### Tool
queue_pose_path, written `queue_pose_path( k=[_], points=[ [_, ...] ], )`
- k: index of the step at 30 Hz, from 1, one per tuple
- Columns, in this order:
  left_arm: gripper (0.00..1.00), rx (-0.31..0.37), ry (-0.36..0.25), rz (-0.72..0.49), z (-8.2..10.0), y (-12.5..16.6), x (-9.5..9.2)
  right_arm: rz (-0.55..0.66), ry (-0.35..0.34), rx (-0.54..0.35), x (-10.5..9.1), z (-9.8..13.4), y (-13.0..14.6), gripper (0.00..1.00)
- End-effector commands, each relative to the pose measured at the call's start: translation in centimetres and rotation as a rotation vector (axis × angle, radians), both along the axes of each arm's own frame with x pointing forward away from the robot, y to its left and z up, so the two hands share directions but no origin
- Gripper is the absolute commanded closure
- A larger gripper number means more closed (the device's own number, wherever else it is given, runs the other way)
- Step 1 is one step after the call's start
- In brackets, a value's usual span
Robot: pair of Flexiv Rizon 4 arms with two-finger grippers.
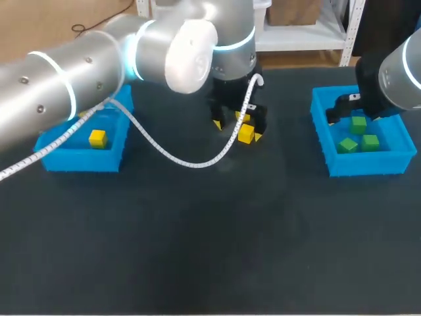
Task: Put the green cubes in the right bin and the yellow cubes in the left bin.
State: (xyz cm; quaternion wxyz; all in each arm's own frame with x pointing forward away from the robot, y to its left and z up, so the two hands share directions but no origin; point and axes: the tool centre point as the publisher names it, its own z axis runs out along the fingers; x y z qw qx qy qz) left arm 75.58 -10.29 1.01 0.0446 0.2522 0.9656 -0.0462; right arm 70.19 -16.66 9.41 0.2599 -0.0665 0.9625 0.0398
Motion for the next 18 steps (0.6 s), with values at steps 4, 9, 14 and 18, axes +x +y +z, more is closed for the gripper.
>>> queue_pose_path(
  k=[4, 9, 14, 18],
  points=[
    [0.0, 0.03, 0.026, 0.004, -1.7, -0.8, 1.0, -0.003, -0.009, -0.001, -0.2, -0.1, 0.0, 0.0],
    [0.0, 0.045, -0.001, -0.002, -2.0, -1.1, 1.4, -0.003, -0.009, -0.001, -0.2, -0.1, 0.0, 0.0],
    [1.0, 0.061, -0.019, -0.021, -2.0, -1.4, 1.5, -0.003, -0.009, -0.001, -0.2, -0.1, 0.0, 0.0],
    [1.0, 0.075, -0.027, -0.036, -2.2, -1.5, 1.4, -0.003, -0.009, -0.001, -0.2, -0.1, 0.0, 0.0]
  ],
)
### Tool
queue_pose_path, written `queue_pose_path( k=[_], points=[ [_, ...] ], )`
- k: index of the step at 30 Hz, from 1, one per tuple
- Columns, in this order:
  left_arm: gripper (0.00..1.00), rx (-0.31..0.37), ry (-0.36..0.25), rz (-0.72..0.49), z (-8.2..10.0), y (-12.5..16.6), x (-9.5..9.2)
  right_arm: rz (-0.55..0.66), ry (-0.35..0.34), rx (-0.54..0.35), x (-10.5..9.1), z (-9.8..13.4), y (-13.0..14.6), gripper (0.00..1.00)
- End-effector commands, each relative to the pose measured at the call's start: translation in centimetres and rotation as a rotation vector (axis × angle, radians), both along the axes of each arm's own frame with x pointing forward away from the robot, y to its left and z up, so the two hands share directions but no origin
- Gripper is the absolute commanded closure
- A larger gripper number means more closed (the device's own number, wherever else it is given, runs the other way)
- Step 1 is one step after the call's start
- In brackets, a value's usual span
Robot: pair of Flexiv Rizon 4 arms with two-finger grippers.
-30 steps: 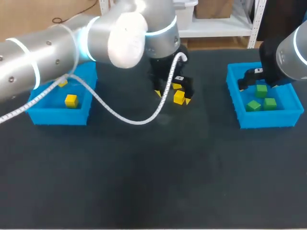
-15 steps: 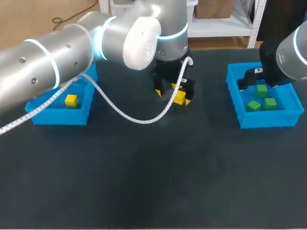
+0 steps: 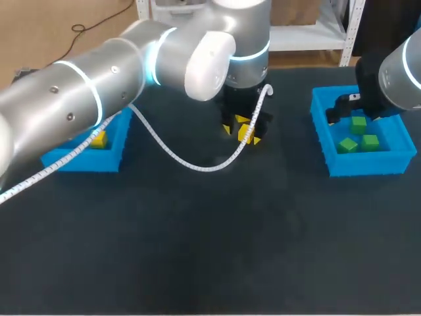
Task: Put the green cubes in the right bin and the yellow cubes in the left bin.
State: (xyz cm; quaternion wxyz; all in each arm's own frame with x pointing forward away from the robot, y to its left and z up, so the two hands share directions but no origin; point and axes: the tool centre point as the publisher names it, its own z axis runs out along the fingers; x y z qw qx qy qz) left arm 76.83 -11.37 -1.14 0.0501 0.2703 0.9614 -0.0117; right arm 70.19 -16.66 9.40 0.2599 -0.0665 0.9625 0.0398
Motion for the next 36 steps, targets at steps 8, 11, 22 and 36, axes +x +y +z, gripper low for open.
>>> queue_pose_path(
  k=[8, 11, 22, 36],
  points=[
    [1.0, -0.019, -0.039, -0.034, 1.1, 0.5, -0.1, -0.003, -0.009, -0.001, -0.2, -0.1, 0.0, 0.0],
    [1.0, -0.029, -0.175, -0.097, 3.6, 1.8, -0.1, -0.003, -0.009, -0.001, -0.2, -0.1, 0.0, 0.0],
    [1.0, -0.032, -0.433, 0.223, 12.2, 18.9, -0.3, -0.003, -0.009, -0.001, -0.2, -0.1, 0.0, 0.0],
    [1.0, 0.178, -0.454, 0.573, 12.0, 37.7, -4.3, -0.003, -0.009, -0.001, -0.2, -0.1, 0.0, 0.0]
  ],
)
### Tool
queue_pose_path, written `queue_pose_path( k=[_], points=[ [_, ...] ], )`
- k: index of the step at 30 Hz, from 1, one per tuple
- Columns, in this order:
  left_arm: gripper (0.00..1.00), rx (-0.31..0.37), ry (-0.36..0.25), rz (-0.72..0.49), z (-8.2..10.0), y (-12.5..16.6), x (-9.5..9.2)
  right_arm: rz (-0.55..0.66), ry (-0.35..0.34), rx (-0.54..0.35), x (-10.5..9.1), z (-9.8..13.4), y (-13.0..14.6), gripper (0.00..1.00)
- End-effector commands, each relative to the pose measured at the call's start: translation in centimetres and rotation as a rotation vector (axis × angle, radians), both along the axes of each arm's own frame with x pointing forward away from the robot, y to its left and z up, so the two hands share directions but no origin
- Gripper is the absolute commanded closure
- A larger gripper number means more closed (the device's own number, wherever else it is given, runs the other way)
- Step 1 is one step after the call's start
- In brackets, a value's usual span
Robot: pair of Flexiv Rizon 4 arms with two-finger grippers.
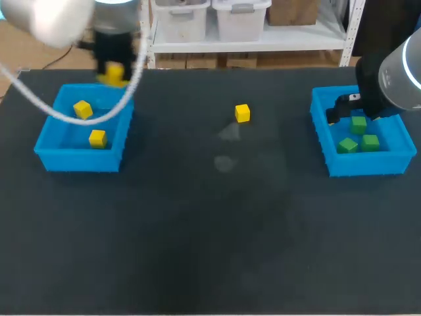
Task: Put the green cubes in the right bin and the yellow cubes in the left bin.
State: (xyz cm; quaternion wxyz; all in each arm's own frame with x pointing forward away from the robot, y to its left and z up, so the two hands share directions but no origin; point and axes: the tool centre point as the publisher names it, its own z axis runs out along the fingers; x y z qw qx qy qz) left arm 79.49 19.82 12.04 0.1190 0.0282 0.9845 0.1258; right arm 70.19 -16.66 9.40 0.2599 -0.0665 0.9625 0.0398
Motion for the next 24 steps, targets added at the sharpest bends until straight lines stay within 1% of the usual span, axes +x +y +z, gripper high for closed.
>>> queue_pose_path(
  k=[1, 2, 3, 4, 5, 9, 12, 15, 16, 18, 20, 23, 24],
  points=[
    [1.0, 0.029, -0.237, 0.056, -1.5, 6.9, -7.1, -0.003, -0.009, -0.001, -0.2, -0.1, 0.0, 0.0],
    [1.0, 0.039, -0.228, 0.071, -1.8, 7.2, -7.2, -0.003, -0.009, -0.001, -0.2, -0.1, 0.0, 0.0],
    [0.93, 0.046, -0.216, 0.075, -2.1, 7.5, -7.3, -0.003, -0.009, -0.001, -0.2, -0.1, 0.0, 0.0],
    [0.22, 0.051, -0.21, 0.074, -2.3, 7.6, -7.3, -0.003, -0.009, -0.001, -0.2, -0.1, 0.0, 0.0],
    [0.0, 0.049, -0.212, 0.073, -2.3, 7.6, -7.3, -0.003, -0.009, -0.001, -0.2, -0.1, 0.0, 0.0],
    [0.0, 0.016, -0.205, 0.021, -2.2, 6.1, -6.7, -0.003, -0.009, -0.001, -0.2, -0.1, 0.0, 0.0],
    [0.0, -0.051, -0.211, 0.001, -1.8, 4.4, -6.1, -0.003, -0.009, -0.001, -0.2, -0.1, 0.0, 0.0],
    [0.0, -0.127, -0.224, -0.043, -1.0, 2.1, -5.3, -0.003, -0.009, -0.001, -0.2, -0.1, 0.0, 0.0],
    [0.0, -0.171, -0.237, -0.083, -0.6, 0.7, -4.7, -0.003, -0.009, -0.001, -0.2, -0.1, 0.0, 0.0],
    [0.0, -0.187, -0.239, -0.143, 0.0, -1.5, -4.0, -0.003, -0.009, -0.001, -0.2, -0.1, 0.0, 0.0],
    [0.0, -0.227, -0.242, -0.247, 0.7, -4.8, -3.1, -0.003, -0.009, -0.001, -0.2, -0.1, 0.0, 0.0],
    [0.0, -0.256, -0.204, -0.4, 0.9, -9.6, -2.1, -0.003, -0.009, -0.001, -0.2, -0.1, 0.0, 0.0],
    [0.0, -0.263, -0.195, -0.433, 0.8, -10.6, -1.9, -0.003, -0.009, -0.001, -0.2, -0.1, 0.0, 0.0]
  ],
)
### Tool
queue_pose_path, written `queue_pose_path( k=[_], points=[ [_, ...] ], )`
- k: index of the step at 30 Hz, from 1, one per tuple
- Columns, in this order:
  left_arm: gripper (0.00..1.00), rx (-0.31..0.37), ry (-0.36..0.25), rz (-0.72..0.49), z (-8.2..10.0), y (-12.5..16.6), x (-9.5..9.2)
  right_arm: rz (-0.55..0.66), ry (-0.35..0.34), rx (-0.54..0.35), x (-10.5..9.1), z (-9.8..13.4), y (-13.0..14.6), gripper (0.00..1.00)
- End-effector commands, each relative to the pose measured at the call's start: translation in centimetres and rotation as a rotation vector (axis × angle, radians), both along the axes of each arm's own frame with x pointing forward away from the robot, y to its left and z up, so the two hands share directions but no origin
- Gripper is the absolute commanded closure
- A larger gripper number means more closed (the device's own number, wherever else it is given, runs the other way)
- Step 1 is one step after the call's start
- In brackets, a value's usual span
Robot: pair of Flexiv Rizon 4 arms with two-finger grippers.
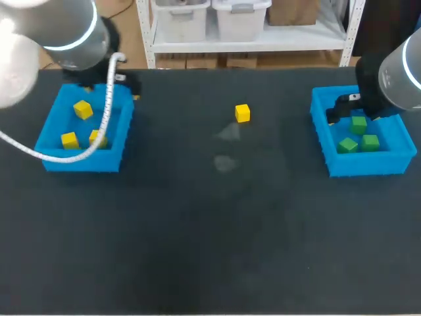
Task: Put the green cubes in the right bin and the yellow cubes in the left bin.
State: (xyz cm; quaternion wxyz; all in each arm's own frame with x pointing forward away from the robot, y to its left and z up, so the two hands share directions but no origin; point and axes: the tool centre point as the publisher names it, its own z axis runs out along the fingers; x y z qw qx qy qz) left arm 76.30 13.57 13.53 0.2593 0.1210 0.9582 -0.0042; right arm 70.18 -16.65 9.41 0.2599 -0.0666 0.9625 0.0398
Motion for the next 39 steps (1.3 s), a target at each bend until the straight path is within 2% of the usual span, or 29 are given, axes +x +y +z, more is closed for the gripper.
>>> queue_pose_path(
  k=[1, 3, 9, 12, 16, 18, 20, 29, 39],
  points=[
    [0.0, 0.006, 0.056, -0.241, -0.8, -5.9, 1.5, -0.003, -0.009, -0.001, -0.2, -0.1, -0.1, 0.0],
    [0.0, 0.039, 0.102, -0.375, -1.2, -9.2, 1.9, -0.003, -0.009, -0.001, -0.2, -0.1, -0.1, 0.0],
    [0.0, 0.12, 0.207, -0.595, -3.4, -15.5, 3.2, -0.003, -0.009, -0.001, -0.2, -0.1, -0.1, 0.0],
    [0.0, 0.114, 0.271, -0.678, -5.0, -17.6, 3.8, -0.003, -0.009, -0.001, -0.2, -0.1, -0.1, 0.0],
    [0.0, 0.14, 0.351, -0.808, -7.3, -19.6, 4.1, -0.003, -0.009, -0.001, -0.2, -0.1, -0.1, 0.0],
    [0.0, 0.173, 0.378, -0.84, -8.4, -20.2, 4.3, -0.003, -0.009, -0.001, -0.2, -0.1, -0.1, 0.0],
    [0.0, 0.172, 0.403, -0.865, -9.4, -20.6, 4.7, -0.003, -0.009, -0.001, -0.2, -0.1, -0.1, 0.0],
    [0.0, 0.192, 0.405, -0.892, -11.9, -21.7, 7.0, -0.003, -0.009, -0.001, -0.2, -0.1, -0.1, 0.0],
    [0.0, 0.145, 0.396, -0.854, -13.7, -23.3, 8.6, -0.003, -0.009, -0.001, -0.2, -0.1, -0.1, 0.0]
  ],
)
